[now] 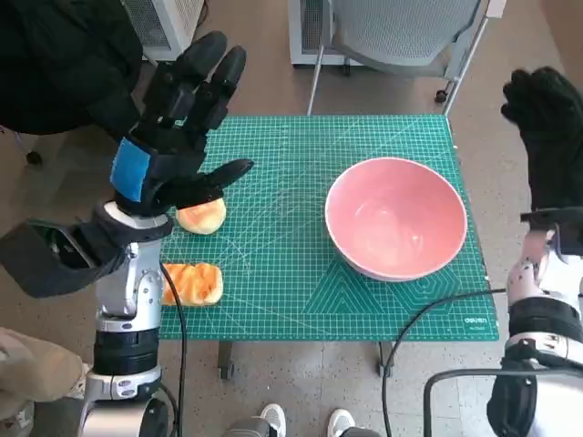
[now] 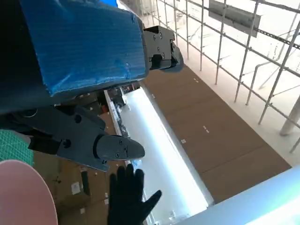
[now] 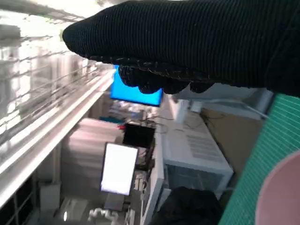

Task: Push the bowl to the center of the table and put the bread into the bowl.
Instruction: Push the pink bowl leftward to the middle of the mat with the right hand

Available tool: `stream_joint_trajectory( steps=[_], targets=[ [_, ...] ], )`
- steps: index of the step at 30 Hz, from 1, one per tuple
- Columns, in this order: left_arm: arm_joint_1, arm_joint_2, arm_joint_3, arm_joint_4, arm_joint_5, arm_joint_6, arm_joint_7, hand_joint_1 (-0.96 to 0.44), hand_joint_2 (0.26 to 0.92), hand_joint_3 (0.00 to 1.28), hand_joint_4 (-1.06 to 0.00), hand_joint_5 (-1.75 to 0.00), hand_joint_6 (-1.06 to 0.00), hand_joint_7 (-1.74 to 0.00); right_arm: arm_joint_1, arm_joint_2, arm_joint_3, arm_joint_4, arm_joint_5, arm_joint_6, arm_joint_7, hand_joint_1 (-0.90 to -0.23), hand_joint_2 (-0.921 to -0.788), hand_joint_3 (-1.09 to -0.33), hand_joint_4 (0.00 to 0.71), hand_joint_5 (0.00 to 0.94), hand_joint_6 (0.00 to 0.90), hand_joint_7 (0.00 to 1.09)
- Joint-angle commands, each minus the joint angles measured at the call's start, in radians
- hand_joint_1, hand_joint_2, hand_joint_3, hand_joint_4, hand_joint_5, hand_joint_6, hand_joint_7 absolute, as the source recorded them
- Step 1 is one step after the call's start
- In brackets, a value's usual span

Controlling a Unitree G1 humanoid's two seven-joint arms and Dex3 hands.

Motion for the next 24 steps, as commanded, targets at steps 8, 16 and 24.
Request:
stream_joint_trajectory(
  steps=[8,16,24],
  targets=[
    [0.013,0.016,0.008,-0.026,-0.022,0.036,-0.006,-0.25,0.921,0.26,-0.08,0.0,0.0,-0.46,0.013,0.016,-0.048,0.063,0.01,0.144,-0.031,-0.757,-0.921,-0.894,0.263,0.029,0.421,0.09],
    [0.021,0.027,0.012,-0.037,-0.026,0.044,-0.011,-0.25,0.921,0.26,-0.08,0.0,0.0,-0.46,0.02,0.03,-0.047,0.077,-0.007,0.2,-0.104,-0.74,-0.921,-0.895,0.323,0.042,0.468,0.11],
    [0.027,0.04,0.014,-0.053,-0.027,0.051,-0.011,-0.24,0.921,0.28,-0.08,0.0,0.0,-0.44,0.021,0.044,-0.051,0.085,-0.012,0.252,-0.151,-0.725,-0.921,-0.903,0.385,0.028,0.577,0.13]
  ],
)
